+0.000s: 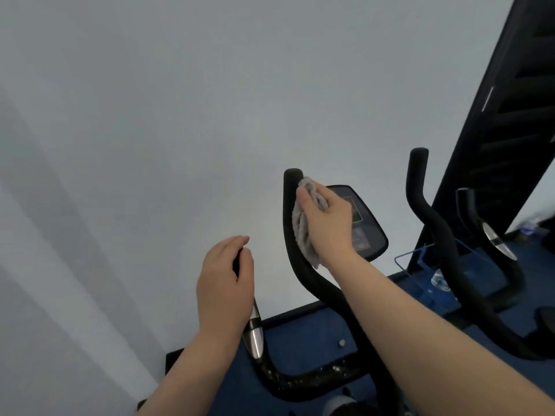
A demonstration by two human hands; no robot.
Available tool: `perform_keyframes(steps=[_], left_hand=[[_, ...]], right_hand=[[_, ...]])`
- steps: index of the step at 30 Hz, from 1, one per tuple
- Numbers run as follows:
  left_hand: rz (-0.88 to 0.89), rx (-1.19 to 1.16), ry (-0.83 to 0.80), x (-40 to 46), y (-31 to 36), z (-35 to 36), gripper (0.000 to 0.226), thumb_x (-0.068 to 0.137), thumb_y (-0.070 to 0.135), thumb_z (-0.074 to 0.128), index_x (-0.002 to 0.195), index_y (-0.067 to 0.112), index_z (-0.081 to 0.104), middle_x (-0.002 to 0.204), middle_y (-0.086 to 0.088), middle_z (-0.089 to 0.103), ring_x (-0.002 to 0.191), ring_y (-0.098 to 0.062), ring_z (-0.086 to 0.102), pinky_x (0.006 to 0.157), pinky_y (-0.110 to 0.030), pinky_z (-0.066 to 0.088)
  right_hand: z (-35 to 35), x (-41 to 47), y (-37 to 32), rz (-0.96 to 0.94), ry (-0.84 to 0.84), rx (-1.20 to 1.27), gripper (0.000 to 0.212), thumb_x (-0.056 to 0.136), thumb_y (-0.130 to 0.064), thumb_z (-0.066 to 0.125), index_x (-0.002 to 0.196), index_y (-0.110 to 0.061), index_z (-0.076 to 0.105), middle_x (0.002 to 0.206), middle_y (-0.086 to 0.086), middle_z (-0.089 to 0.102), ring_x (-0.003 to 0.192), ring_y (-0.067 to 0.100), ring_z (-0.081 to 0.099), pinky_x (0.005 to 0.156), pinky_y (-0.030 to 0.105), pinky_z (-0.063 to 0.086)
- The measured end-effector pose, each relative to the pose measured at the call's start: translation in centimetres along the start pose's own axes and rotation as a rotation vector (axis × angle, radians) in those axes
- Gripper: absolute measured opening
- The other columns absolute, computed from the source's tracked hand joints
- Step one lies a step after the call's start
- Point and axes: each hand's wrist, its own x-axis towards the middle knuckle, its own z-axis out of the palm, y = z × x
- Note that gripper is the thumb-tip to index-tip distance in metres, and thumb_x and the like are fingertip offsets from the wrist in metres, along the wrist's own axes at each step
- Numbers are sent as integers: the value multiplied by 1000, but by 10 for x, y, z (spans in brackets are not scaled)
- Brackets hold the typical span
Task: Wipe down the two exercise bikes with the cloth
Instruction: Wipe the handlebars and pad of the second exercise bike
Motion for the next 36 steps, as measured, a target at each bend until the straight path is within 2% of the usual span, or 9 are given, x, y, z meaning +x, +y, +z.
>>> perform_keyframes(steps=[8,15,18,21,24,27,29,32,36], left_hand=[[8,30,11,-1,0,6,31,96,15,44,121,17,64,123,8,61,118,-5,50,98,-15,32],[-5,23,-9,3,5,5,31,95,17,44,117,16,65,119,5,64,115,-10,54,100,-27,41],[-27,-8,-17,2,6,4,30,95,18,44,117,17,65,120,6,63,115,-11,53,102,-31,42],[-25,-10,-13,2,6,4,30,95,17,45,117,17,65,120,5,63,115,-11,53,101,-30,42],[-20,-9,-9,2,6,4,30,94,16,45,116,17,65,119,4,63,115,-12,54,101,-32,42],[-11,-10,-2,2,4,5,29,94,17,46,115,17,66,118,4,64,114,-12,54,100,-32,42],[-20,-17,12,2,3,7,29,94,17,46,115,18,66,117,5,64,113,-12,55,100,-31,43],[-21,-23,16,2,4,7,29,94,17,46,114,17,66,117,5,64,114,-11,55,100,-31,42],[-14,-27,15,2,1,6,29,94,17,46,114,19,67,117,6,64,114,-10,54,99,-26,41]], right_hand=[[-6,-3,11,-14,77,-82,16,81,-22,72,97,-20,75,88,-3,73,87,13,69,85,35,55],[-29,-21,28,61,-88,-246,8,82,-19,70,84,-22,77,74,-1,74,73,17,71,70,36,59],[-47,-32,37,90,-189,-382,23,85,-19,60,71,-4,69,58,4,60,56,16,56,59,29,46],[-63,-46,40,82,-260,-428,27,86,-18,58,81,7,64,59,19,55,56,18,45,57,31,39],[-74,-46,32,48,-364,-458,19,88,-20,62,88,-3,71,80,25,68,65,22,60,66,41,53],[-84,-48,26,19,-469,-492,21,87,-37,63,85,-17,72,70,-1,70,68,4,60,67,31,52],[-85,-50,24,23,-502,-508,18,81,-39,69,94,-28,73,80,-7,74,78,6,67,75,28,56],[-85,-47,22,-23,-470,-563,14,83,-24,71,96,-21,74,87,3,75,85,19,67,83,40,54],[-99,-52,21,-55,-496,-666,21,84,-16,70,105,-19,73,102,-3,72,99,15,64,93,33,48]])
